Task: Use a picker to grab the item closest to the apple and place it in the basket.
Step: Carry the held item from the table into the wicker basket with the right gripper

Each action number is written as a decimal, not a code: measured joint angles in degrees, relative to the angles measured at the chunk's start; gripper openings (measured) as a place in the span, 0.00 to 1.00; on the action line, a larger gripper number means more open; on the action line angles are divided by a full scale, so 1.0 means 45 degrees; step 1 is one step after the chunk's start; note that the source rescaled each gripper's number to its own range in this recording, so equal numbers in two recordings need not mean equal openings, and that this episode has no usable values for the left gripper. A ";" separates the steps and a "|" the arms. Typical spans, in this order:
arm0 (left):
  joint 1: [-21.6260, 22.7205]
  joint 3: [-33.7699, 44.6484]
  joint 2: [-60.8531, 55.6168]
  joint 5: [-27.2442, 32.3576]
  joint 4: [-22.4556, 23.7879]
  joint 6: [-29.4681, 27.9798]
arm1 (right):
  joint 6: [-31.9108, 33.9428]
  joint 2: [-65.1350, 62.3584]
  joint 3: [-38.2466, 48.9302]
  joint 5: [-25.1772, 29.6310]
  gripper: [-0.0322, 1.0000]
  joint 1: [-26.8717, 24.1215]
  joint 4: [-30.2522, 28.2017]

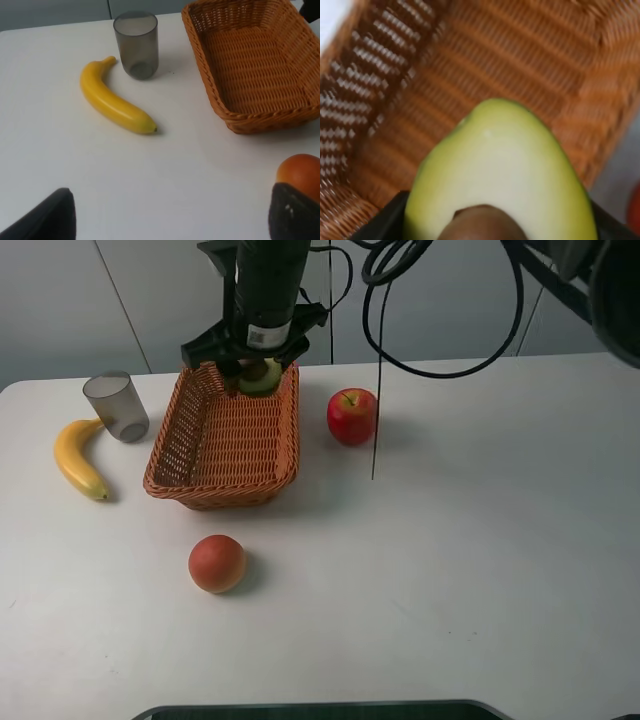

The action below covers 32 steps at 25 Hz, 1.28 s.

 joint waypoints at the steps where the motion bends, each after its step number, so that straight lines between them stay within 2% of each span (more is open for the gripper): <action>1: 0.0000 0.0000 0.0000 0.0000 0.0000 0.0000 | 0.0000 0.0130 -0.0027 -0.0310 0.07 0.0097 0.0000; 10: 0.0000 0.0000 0.0000 0.0000 0.0000 0.0000 | 0.0000 0.1050 -0.0056 -0.2901 0.07 0.0542 -0.0152; 13: 0.0000 0.0000 0.0000 0.0000 0.0000 0.0000 | 0.0000 0.1445 -0.0056 -0.3423 0.07 0.0613 -0.0321; 29: 0.0000 0.0000 0.0000 0.0000 0.0000 0.0000 | 0.0000 0.2451 -0.0056 -0.3422 0.08 0.0613 -0.0368; 30: 0.0000 0.0000 0.0000 0.0000 0.0000 0.0000 | 0.0000 0.2473 -0.0056 -0.3394 0.17 0.0613 -0.0368; 32: 0.0000 0.0000 0.0000 0.0000 0.0000 0.0000 | 0.0000 0.2473 -0.0056 -0.3366 0.52 0.0613 -0.0368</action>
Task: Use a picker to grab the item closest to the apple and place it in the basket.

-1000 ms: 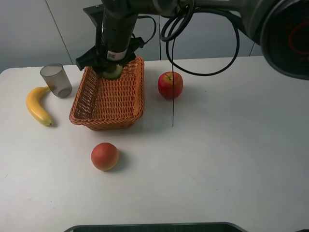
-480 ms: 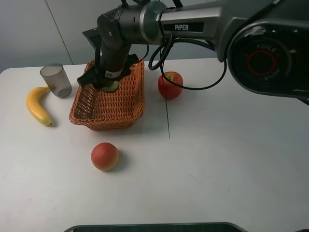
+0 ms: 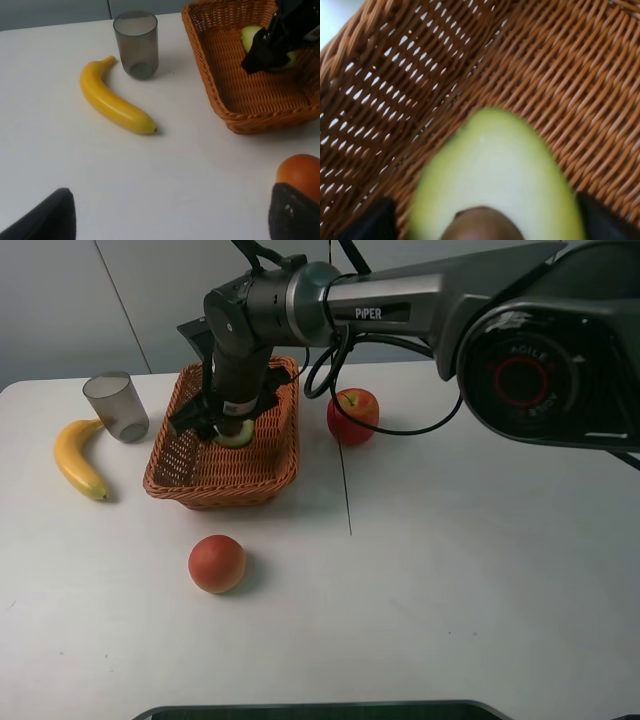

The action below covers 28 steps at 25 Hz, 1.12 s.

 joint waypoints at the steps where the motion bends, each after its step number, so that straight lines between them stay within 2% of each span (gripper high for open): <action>1: 0.0000 0.0000 0.0000 0.0000 0.0000 0.0000 | -0.0031 0.0000 0.0000 0.0032 0.66 0.0000 0.0000; 2: 0.0000 0.0000 0.0000 0.0000 0.0000 0.0000 | -0.0056 0.0000 0.0000 0.0032 0.81 0.0000 0.0000; 3: 0.0000 0.0000 0.0000 0.0000 0.0000 0.0000 | -0.0082 0.0000 0.0000 0.0032 0.92 0.0000 0.0000; 5: 0.0000 0.0000 0.0000 0.0000 0.0000 0.0000 | -0.0082 -0.0026 0.0000 0.0032 0.98 0.0000 0.0000; 12: 0.0000 0.0000 0.0000 0.0000 0.0000 0.0045 | -0.0167 -0.1034 0.0000 0.0800 0.99 -0.0132 0.0088; 19: 0.0000 0.0000 0.0000 0.0000 0.0000 0.0052 | -0.0330 -0.2480 0.0181 0.3657 1.00 -0.1600 0.0358; 23: 0.0000 0.0000 0.0000 0.0000 0.0000 0.0028 | -0.0546 -0.4153 0.2097 0.4097 1.00 -0.2529 0.0358; 28: 0.0000 0.0000 0.0000 0.0000 0.0000 0.0004 | -0.0622 -0.7108 0.6303 0.2821 1.00 -0.3855 0.0358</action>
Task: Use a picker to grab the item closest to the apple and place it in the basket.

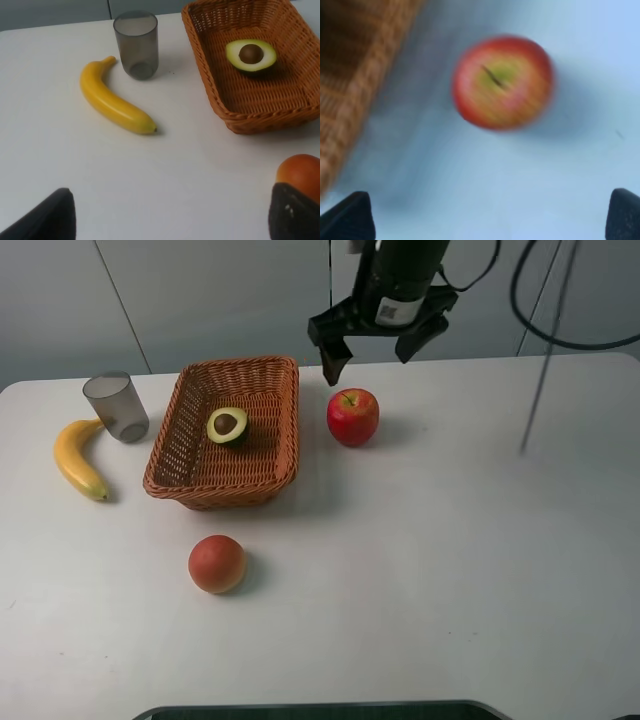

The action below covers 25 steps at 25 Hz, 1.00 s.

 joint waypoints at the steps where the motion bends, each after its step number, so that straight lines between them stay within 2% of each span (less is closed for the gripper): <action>1: 0.0000 0.0000 0.0000 0.0000 0.0000 0.0000 | -0.0030 -0.0662 0.0866 -0.0227 1.00 -0.0352 0.0000; 8: 0.0000 0.0000 0.0000 0.0000 0.0000 0.0000 | 0.0100 -0.4822 0.5423 -0.0844 1.00 -0.3430 0.0020; 13: 0.0000 0.0000 0.0000 0.0000 0.0000 0.0000 | 0.0209 -0.7541 0.7221 -0.0836 1.00 -0.5592 0.0257; 16: 0.0000 0.0000 0.0000 0.0000 0.0000 0.0000 | -0.0042 -0.9246 0.8071 -0.0664 1.00 -0.6065 0.0375; 20: 0.0000 0.0000 0.0000 0.0000 0.0000 0.0000 | -0.0636 -1.1583 0.8930 -0.0301 1.00 -0.6097 0.1027; 25: 0.0000 0.0000 0.0000 0.0000 0.0000 0.0000 | -0.1107 -1.4654 0.9765 0.0639 1.00 -0.6097 0.1236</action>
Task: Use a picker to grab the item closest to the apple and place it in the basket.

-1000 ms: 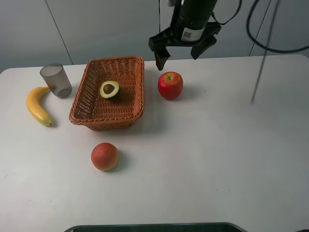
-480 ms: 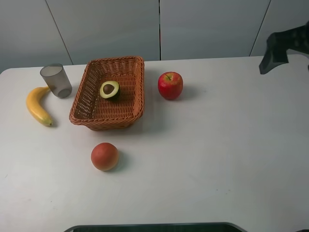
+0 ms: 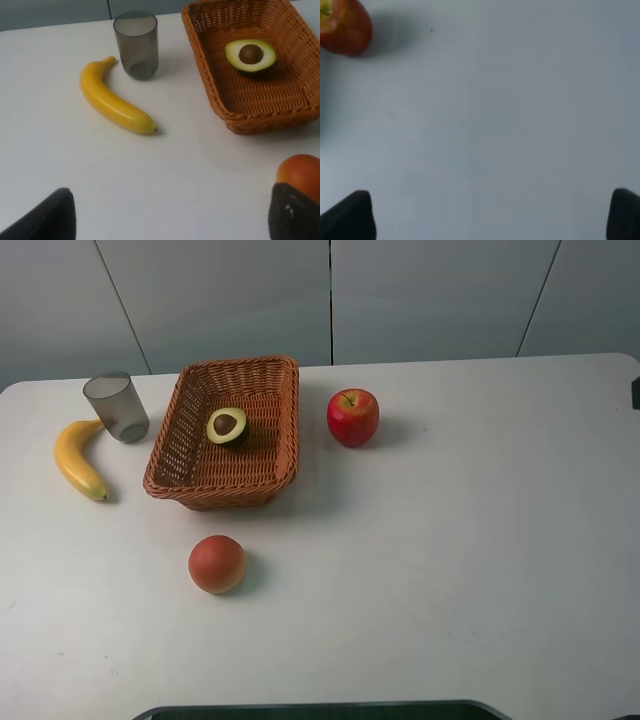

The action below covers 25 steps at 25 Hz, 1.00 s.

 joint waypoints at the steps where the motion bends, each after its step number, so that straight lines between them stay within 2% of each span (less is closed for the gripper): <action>1: 0.0000 0.0000 0.0000 0.0000 0.0000 0.0000 | -0.0060 -0.0719 0.0163 0.0140 1.00 0.0000 0.0000; 9: 0.0000 0.0000 0.0000 0.0000 0.0000 0.0000 | -0.0266 -0.5293 0.0937 0.1203 1.00 0.0000 0.0006; 16: 0.0000 0.0000 0.0000 0.0000 0.0000 0.0000 | -0.0598 -0.8023 0.1151 0.1429 1.00 0.0055 0.0006; 20: 0.0000 0.0000 0.0000 0.0000 0.0000 0.0000 | -0.0739 -0.9243 0.1988 0.1449 1.00 0.0055 0.0006; 25: 0.0000 0.0000 0.0000 0.0000 0.0000 0.0000 | -0.1170 -0.9382 0.2444 0.1683 1.00 0.0055 0.0022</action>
